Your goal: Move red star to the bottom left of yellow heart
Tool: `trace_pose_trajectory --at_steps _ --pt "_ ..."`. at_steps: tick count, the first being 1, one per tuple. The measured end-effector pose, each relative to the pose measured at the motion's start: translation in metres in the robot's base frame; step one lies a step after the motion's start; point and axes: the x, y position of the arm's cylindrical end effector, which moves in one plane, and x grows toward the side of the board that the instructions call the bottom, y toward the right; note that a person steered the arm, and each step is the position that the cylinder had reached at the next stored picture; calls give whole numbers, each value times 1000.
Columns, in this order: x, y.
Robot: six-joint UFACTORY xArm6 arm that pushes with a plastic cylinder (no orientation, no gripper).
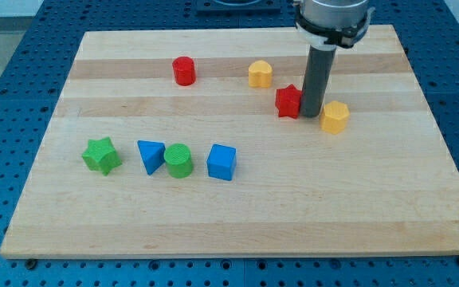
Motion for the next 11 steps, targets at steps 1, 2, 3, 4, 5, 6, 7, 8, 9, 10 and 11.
trace_pose_trajectory --at_steps 1,2,3,4,5,6,7,8,9,10,11 --pt "-3 0" --pt "30 -20" --pt "30 -58" --pt "26 -45" --pt "24 -26" --pt "15 -34" --pt "15 -35" --pt "14 -46" --pt "7 -46" --pt "4 -45" --pt "2 -43"
